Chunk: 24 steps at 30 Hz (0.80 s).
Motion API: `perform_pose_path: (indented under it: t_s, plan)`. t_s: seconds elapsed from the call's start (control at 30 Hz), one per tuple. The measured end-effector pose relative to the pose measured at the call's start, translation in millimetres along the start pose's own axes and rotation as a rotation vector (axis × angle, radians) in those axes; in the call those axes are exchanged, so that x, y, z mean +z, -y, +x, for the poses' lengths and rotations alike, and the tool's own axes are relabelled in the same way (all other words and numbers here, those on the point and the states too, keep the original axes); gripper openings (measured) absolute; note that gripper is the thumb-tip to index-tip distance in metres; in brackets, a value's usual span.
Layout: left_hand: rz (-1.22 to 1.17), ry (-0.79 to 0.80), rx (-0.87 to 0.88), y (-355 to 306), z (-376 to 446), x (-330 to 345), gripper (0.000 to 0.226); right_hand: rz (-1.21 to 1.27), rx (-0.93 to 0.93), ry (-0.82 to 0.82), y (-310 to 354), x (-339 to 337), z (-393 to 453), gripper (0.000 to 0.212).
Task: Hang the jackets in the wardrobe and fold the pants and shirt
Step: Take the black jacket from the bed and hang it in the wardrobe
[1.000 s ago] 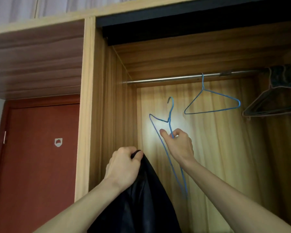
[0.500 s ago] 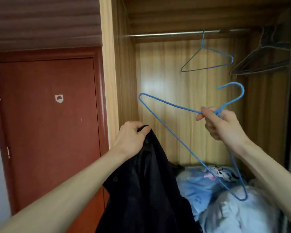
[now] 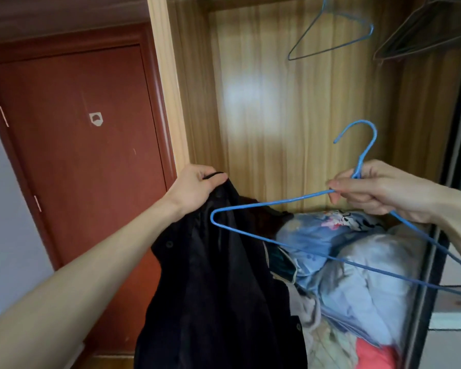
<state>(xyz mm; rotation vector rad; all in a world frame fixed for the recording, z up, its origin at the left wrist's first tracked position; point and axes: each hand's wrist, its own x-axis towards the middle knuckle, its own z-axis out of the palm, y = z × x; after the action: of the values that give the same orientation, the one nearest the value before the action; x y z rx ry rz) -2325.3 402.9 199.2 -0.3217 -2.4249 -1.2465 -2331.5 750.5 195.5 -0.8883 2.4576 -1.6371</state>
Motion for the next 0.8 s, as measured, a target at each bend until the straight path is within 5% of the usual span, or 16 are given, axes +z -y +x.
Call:
perform_pose_path:
  t_s: [0.47, 0.8]
  plan:
    - [0.721, -0.156, 0.262, -24.9, -24.2, 63.0, 0.036, -0.169, 0.088, -0.226, -8.9, 108.3, 25.4, 0.041]
    - [0.831, -0.145, 0.369, -24.7, -54.7, 85.7, 0.032, 0.213, -0.111, -0.465, -46.1, 147.6, 27.1, 0.052]
